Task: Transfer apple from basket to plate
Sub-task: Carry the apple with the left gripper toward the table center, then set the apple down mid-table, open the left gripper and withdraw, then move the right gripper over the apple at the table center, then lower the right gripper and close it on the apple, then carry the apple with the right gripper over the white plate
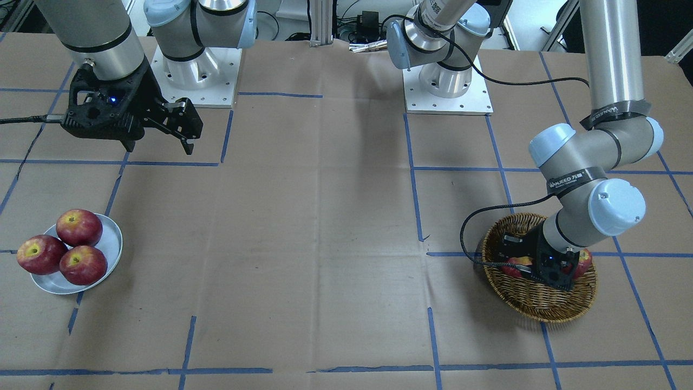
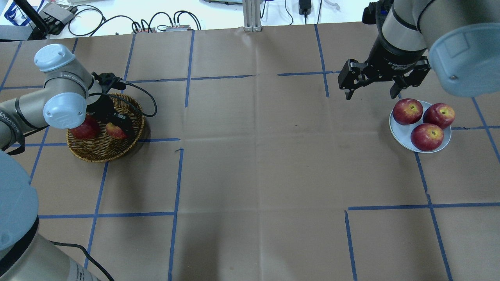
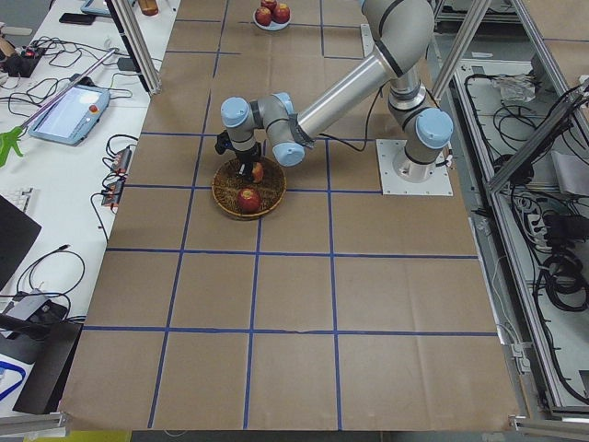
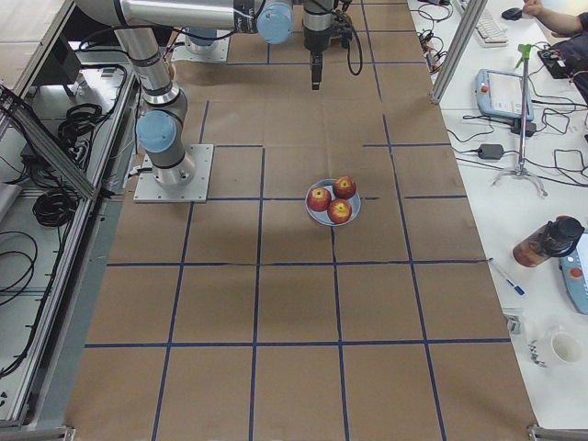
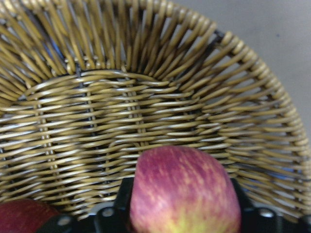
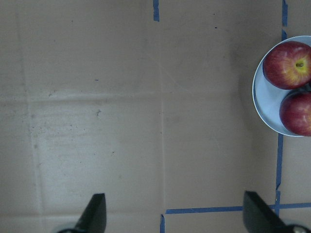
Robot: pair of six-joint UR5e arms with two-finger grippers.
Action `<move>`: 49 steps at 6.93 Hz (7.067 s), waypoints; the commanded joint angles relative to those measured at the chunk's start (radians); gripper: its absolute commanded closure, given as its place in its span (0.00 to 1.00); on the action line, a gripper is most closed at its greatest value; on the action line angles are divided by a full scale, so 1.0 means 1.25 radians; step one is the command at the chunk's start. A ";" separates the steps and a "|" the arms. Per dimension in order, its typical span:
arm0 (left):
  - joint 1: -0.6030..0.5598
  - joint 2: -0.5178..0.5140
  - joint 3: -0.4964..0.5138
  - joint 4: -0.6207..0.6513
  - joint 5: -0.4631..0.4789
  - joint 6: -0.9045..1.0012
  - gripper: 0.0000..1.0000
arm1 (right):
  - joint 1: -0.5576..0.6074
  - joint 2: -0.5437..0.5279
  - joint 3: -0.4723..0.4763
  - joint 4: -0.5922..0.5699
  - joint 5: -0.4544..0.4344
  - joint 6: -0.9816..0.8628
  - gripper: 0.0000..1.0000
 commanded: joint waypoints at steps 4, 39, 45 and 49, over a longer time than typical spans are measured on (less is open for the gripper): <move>-0.341 0.088 0.073 -0.054 -0.001 -0.494 0.56 | 0.000 0.000 0.000 -0.001 0.000 0.000 0.00; -0.307 0.310 0.235 -0.509 0.024 -0.428 0.01 | 0.307 0.487 -0.007 -0.538 -0.009 0.269 0.03; -0.308 0.309 0.235 -0.508 0.021 -0.422 0.01 | 0.290 0.390 -0.054 -0.426 -0.004 0.268 0.47; -0.308 0.308 0.235 -0.504 0.022 -0.420 0.01 | 0.061 0.203 -0.059 -0.157 -0.010 0.018 0.47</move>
